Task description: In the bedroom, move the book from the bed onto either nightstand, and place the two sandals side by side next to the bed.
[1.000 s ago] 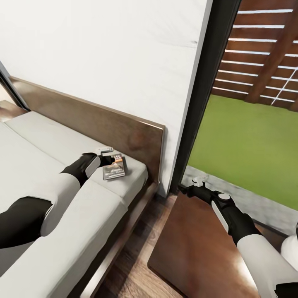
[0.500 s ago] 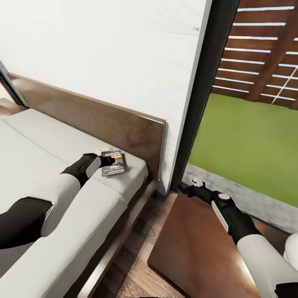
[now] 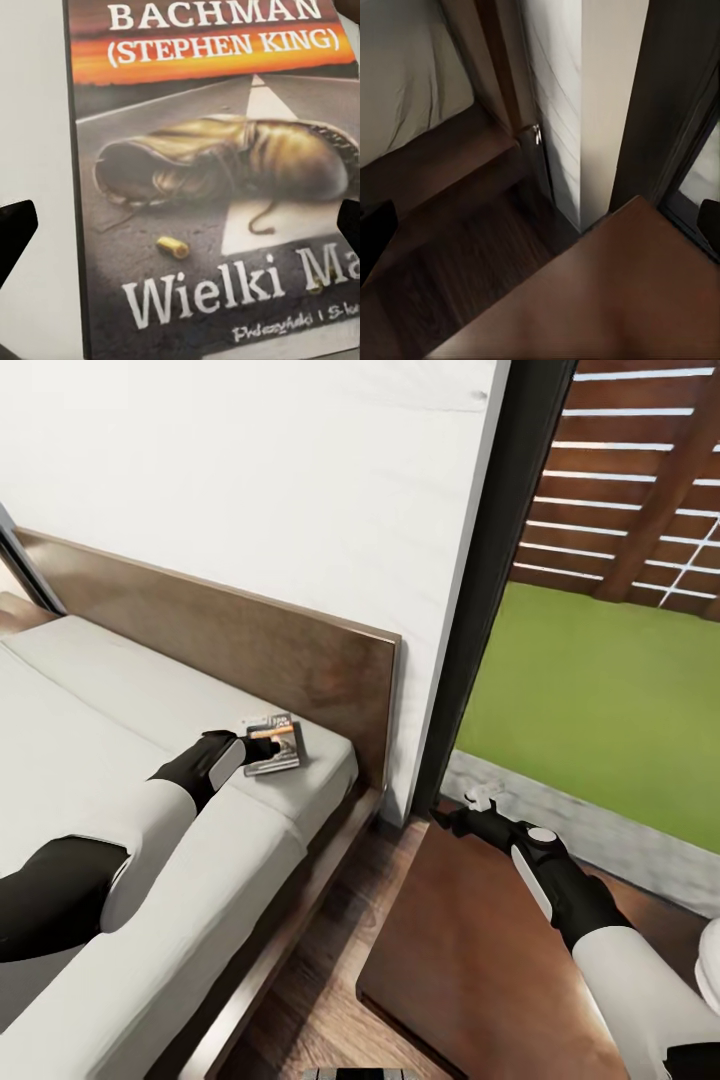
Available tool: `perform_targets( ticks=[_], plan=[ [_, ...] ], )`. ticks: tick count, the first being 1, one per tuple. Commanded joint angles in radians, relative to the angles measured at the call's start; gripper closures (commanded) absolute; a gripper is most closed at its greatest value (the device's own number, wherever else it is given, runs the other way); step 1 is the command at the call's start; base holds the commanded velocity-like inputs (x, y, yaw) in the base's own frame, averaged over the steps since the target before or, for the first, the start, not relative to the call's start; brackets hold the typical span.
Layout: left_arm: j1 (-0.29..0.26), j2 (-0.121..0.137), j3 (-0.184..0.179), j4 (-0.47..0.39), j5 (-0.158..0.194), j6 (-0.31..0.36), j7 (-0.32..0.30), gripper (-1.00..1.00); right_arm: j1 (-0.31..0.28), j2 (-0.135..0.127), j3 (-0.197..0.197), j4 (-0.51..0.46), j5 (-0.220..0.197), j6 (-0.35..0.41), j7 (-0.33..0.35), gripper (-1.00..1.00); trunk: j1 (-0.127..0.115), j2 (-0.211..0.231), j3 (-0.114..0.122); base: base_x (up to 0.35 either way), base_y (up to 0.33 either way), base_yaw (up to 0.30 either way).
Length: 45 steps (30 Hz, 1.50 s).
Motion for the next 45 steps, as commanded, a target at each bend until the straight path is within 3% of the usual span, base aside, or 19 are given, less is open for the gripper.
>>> perform_targets(
  ticks=[1,13,32,45],
  plan=[
    [0.000,0.000,0.000,0.000,0.000,0.000,0.000,-1.00,0.000,0.000,0.000,0.000,0.000,0.000,0.000,-1.00,0.004,-0.007,-0.003,0.000,0.000,0.000],
    [0.000,0.000,0.000,0.000,0.000,0.000,0.000,-1.00,0.000,0.000,0.000,0.000,-0.001,0.000,0.000,-1.00,0.050,-0.091,-0.041,0.000,0.000,0.000],
    [0.001,-0.003,0.000,0.000,0.000,0.002,-0.001,-1.00,0.000,0.000,0.000,0.001,0.000,0.000,0.000,-1.00,0.050,-0.091,-0.041,0.000,0.000,0.000],
    [0.001,-0.035,0.000,0.000,0.000,0.003,-0.001,-1.00,0.000,0.000,0.000,0.002,0.000,0.001,0.000,-1.00,0.050,-0.091,-0.041,0.000,0.000,0.000]
  ],
)
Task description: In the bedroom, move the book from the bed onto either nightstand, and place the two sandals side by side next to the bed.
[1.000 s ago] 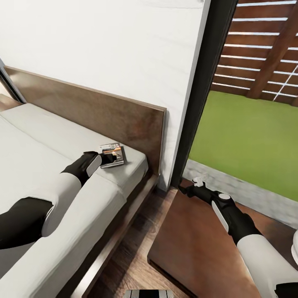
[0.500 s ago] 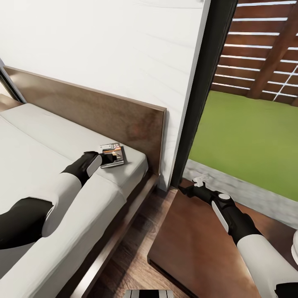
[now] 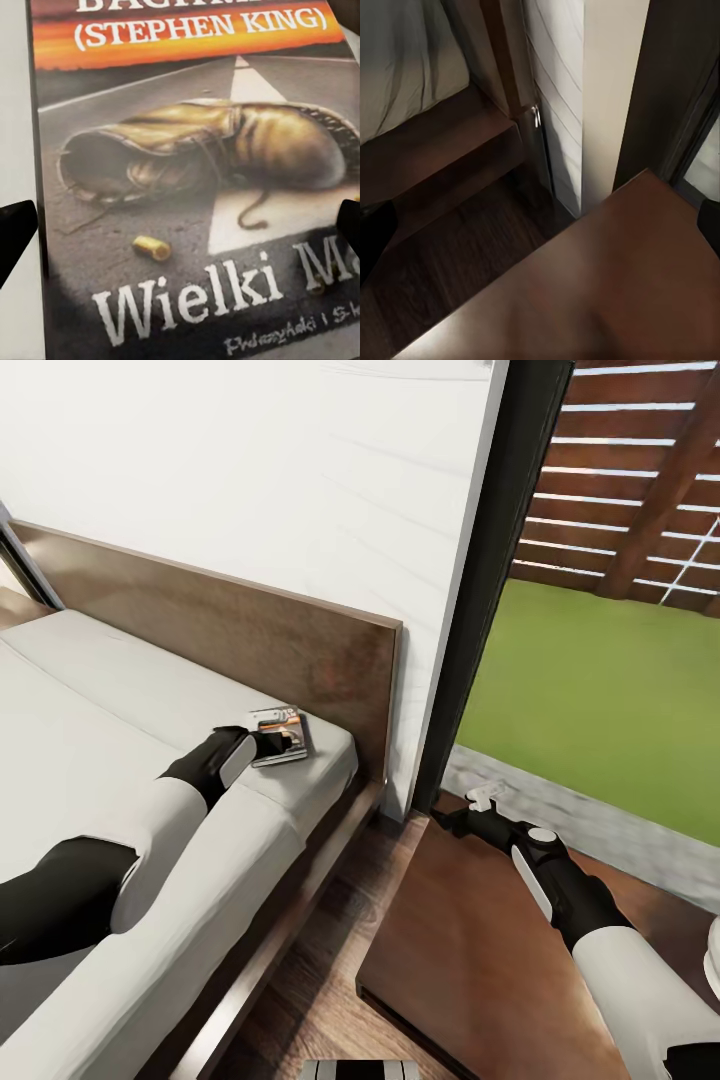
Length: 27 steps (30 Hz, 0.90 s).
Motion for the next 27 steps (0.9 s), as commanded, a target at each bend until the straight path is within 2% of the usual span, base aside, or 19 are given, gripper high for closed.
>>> perform_targets(
  ticks=[1,16,19,27],
  plan=[
    [0.001,-0.002,-0.003,0.036,0.018,-0.001,-0.002,-1.00,0.000,0.000,0.000,0.000,0.000,0.000,0.000,-1.00,0.000,0.000,0.000,0.000,0.000,0.000],
    [0.001,-0.009,-0.003,0.036,0.018,-0.001,-0.004,-1.00,0.000,0.000,0.000,0.000,0.000,0.000,0.000,-1.00,0.000,0.000,0.000,0.000,0.000,0.000],
    [0.004,-0.020,-0.003,0.036,0.018,-0.001,-0.004,-1.00,0.000,0.000,-0.001,0.001,-0.001,0.000,0.000,-1.00,0.000,0.000,0.000,0.000,0.000,0.000],
    [0.012,-0.025,-0.003,0.036,0.018,-0.001,-0.003,-1.00,0.000,0.000,-0.001,0.001,0.000,0.000,0.000,-1.00,0.000,0.000,0.000,0.000,0.000,0.000]
  ],
)
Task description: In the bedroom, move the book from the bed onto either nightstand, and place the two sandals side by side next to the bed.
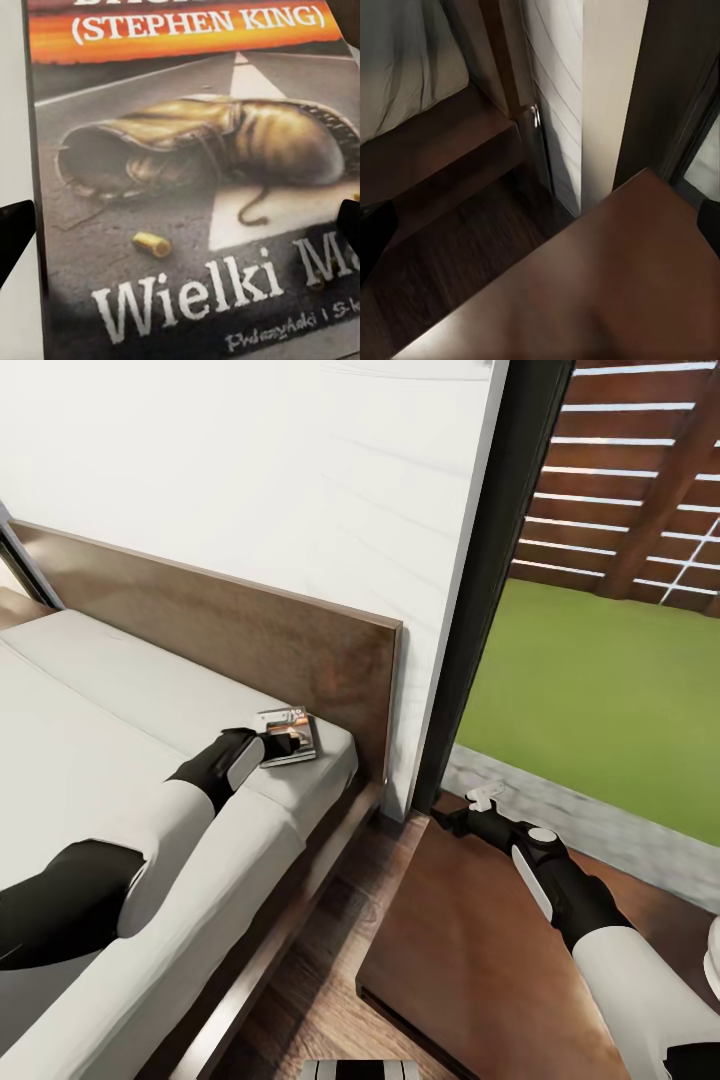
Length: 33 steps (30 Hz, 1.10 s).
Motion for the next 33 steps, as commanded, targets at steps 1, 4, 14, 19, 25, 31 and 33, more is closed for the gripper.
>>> perform_targets(
  ticks=[1,4,14,19,25,31,33],
  plan=[
    [0.001,0.000,-0.003,0.048,0.012,-0.001,-0.002,-1.00,0.000,0.000,0.000,0.000,0.000,0.000,0.000,-1.00,0.000,0.000,0.000,0.000,0.000,0.000],
    [0.001,-0.001,-0.003,0.048,0.012,-0.001,-0.002,-1.00,0.000,0.000,0.000,-0.001,0.000,0.000,0.000,-1.00,0.000,0.000,0.000,0.000,0.000,0.000],
    [0.002,-0.027,-0.003,0.048,0.012,-0.001,-0.001,-1.00,0.000,0.000,0.000,-0.001,0.000,0.000,0.000,-1.00,0.000,0.000,0.000,0.000,0.000,0.000],
    [0.002,-0.029,-0.003,0.048,0.012,-0.001,-0.001,-1.00,0.000,0.000,0.000,-0.001,0.000,0.000,0.000,-1.00,0.000,0.000,0.000,0.000,0.000,0.000],
    [0.002,-0.030,-0.003,0.048,0.012,-0.001,-0.001,-1.00,0.000,0.000,0.000,-0.001,0.000,0.000,0.000,-1.00,0.000,0.000,0.000,0.000,0.000,0.000],
    [0.002,-0.035,-0.003,0.048,0.012,0.000,-0.001,-1.00,0.000,0.000,0.000,-0.001,0.000,0.000,0.000,-1.00,0.000,0.000,0.000,0.000,0.000,0.000],
    [0.002,-0.038,-0.003,0.048,0.012,0.000,-0.001,-1.00,0.000,-0.001,0.000,-0.001,0.000,0.000,0.000,-1.00,0.000,0.000,0.000,0.000,0.000,0.000]
  ],
)
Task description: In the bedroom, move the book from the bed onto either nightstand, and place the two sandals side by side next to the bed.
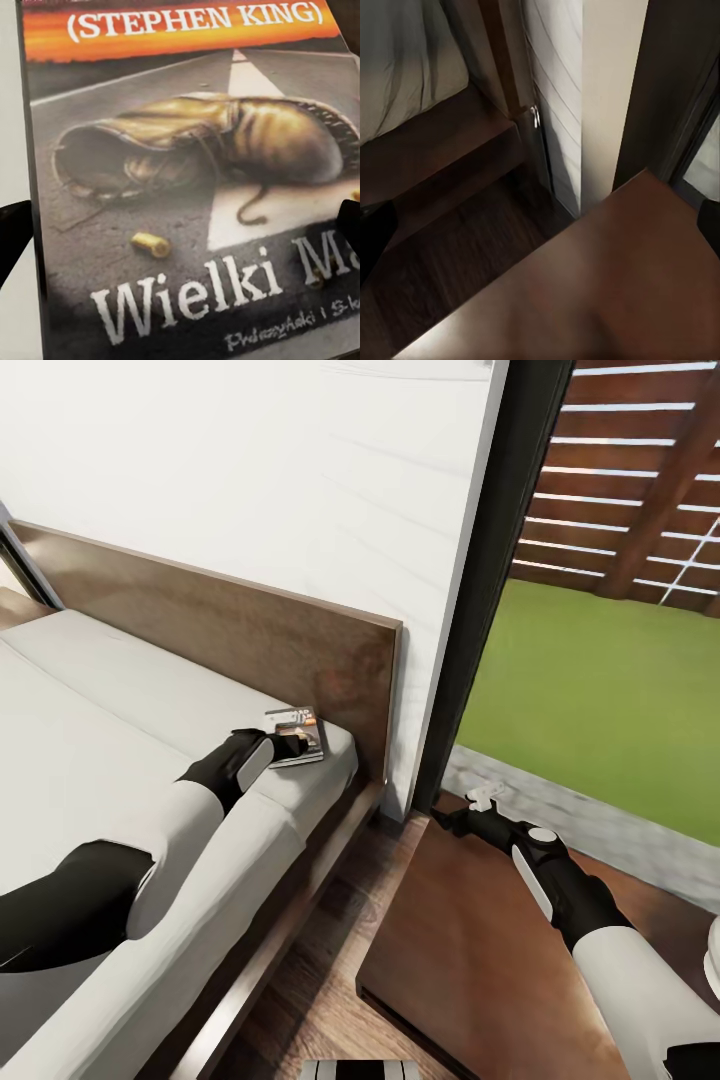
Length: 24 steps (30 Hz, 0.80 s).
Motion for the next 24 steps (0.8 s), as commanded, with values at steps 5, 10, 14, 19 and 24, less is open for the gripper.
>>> perform_targets(
  ticks=[5,10,14,19,24],
  plan=[
    [0.001,-0.008,-0.006,0.047,0.038,-0.002,-0.006,-1.00,0.000,0.000,0.000,0.000,0.000,0.000,0.000,-1.00,0.000,0.000,0.000,0.000,0.000,0.000],
    [0.026,0.015,-0.003,-0.025,0.016,-0.005,-0.002,-1.00,-0.002,-0.005,-0.004,-0.004,0.000,0.006,0.000,-1.00,0.000,0.001,0.000,0.000,0.000,0.000],
    [0.046,0.021,-0.003,-0.058,0.008,-0.005,-0.002,-1.00,-0.002,-0.003,-0.004,-0.002,0.000,0.013,0.000,-1.00,0.000,0.001,0.000,0.000,0.000,0.000],
    [0.054,0.022,-0.003,-0.079,0.002,-0.005,-0.002,-1.00,-0.002,-0.003,-0.005,-0.002,0.000,0.016,0.000,-1.00,0.000,0.001,0.000,0.000,0.000,0.000],
    [0.055,0.022,-0.003,-0.080,0.002,-0.005,-0.003,-1.00,-0.002,-0.003,-0.005,-0.002,0.000,0.017,0.000,-1.00,0.000,0.001,0.000,0.000,0.000,0.000]
  ],
)
